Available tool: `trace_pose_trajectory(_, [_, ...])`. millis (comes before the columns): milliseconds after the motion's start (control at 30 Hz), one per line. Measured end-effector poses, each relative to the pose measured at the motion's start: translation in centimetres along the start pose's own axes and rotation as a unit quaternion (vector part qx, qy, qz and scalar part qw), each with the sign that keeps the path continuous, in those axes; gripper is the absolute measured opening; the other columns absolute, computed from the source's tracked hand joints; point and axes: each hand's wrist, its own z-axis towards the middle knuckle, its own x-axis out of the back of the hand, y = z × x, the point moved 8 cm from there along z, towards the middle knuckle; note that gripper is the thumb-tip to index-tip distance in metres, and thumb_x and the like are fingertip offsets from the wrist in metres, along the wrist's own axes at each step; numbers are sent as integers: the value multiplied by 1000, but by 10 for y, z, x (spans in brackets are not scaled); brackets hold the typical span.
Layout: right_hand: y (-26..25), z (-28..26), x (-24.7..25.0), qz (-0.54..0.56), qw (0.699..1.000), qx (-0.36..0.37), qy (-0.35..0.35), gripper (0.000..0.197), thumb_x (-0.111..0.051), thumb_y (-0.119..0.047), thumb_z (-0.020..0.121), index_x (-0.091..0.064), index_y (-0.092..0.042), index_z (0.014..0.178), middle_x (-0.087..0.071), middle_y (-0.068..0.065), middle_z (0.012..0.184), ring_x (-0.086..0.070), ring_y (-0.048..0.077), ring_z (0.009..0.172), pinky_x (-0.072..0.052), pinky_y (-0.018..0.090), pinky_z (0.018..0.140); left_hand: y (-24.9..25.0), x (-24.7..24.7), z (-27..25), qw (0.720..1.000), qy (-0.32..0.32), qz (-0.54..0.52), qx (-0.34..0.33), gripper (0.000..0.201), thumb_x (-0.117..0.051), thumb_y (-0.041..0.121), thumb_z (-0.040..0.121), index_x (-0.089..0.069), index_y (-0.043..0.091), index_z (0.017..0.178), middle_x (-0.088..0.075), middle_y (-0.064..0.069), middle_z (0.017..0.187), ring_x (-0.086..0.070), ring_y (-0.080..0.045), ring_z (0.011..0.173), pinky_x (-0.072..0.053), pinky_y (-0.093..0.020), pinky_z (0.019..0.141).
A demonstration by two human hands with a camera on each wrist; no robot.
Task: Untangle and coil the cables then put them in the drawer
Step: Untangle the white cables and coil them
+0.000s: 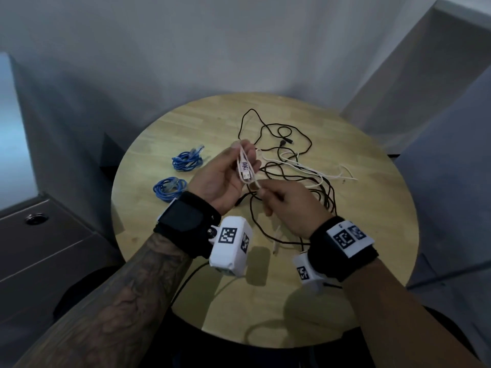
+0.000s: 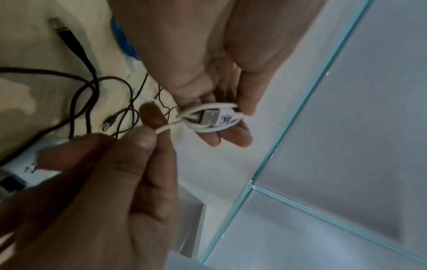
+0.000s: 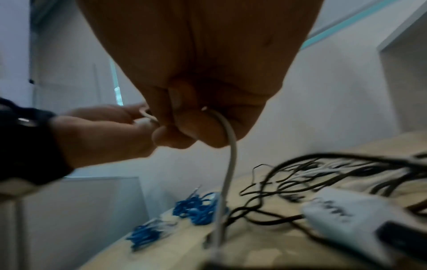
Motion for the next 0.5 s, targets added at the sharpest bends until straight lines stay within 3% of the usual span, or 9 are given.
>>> trace_pose_trajectory(100, [-14,-2,-18,2,998,-2,-65,21,-49,-22,102,-66,-18,114,-66,-5,65,-55,1,53,-42,21,57,9,13,1,996,62,20,-55,21,-45,15,102,-62,4,96,-73,-3,76,-71,-10,71,-60,-26,75])
trace_pose_trajectory(200, [-12,-10,-25,21,991,-31,-127,20,-50,-27,102,-68,-20,99,-71,-2,67,-58,10,48,-51,35,53,16,20,3,991,95,21,-90,18,-47,14,101,-61,4,97,-74,-3,77,-72,-12,72,-60,-26,75])
trace_pose_trajectory(267, [-18,-17,-25,15,990,-15,-139,25,-53,-33,100,-65,-24,80,-69,-3,63,-58,11,46,-49,33,53,21,24,4,987,112,30,-113,16,-48,11,100,-62,4,97,-74,-6,78,-73,-14,74,-60,-26,75])
trace_pose_trajectory(333, [-30,-19,-15,-3,995,28,-97,30,-57,-33,98,-62,-21,72,-62,-2,58,-53,13,48,-46,33,54,32,24,3,973,107,125,-162,15,-51,6,99,-65,2,94,-72,-11,83,-72,-18,77,-59,-27,74])
trace_pose_trajectory(400, [-44,-17,9,-16,997,79,6,23,-59,-30,97,-65,-17,78,-57,-1,61,-50,15,56,-44,35,57,38,10,-3,922,65,325,-200,17,-54,5,97,-68,1,89,-71,-8,79,-69,-16,73,-55,-24,70])
trace_pose_trajectory(467, [-48,-16,37,13,988,103,114,15,-59,-27,97,-70,-21,89,-64,-4,70,-58,13,64,-48,35,61,25,-10,-11,860,-16,475,-184,21,-53,9,99,-69,0,88,-66,5,66,-60,-7,60,-47,-16,59])
trace_pose_trajectory(500, [-45,-16,49,28,982,102,155,13,-59,-26,97,-71,-23,92,-67,-7,74,-62,12,69,-51,36,64,14,-16,-13,851,-48,499,-154,25,-50,13,101,-68,0,91,-65,6,65,-58,-6,58,-45,-15,57])
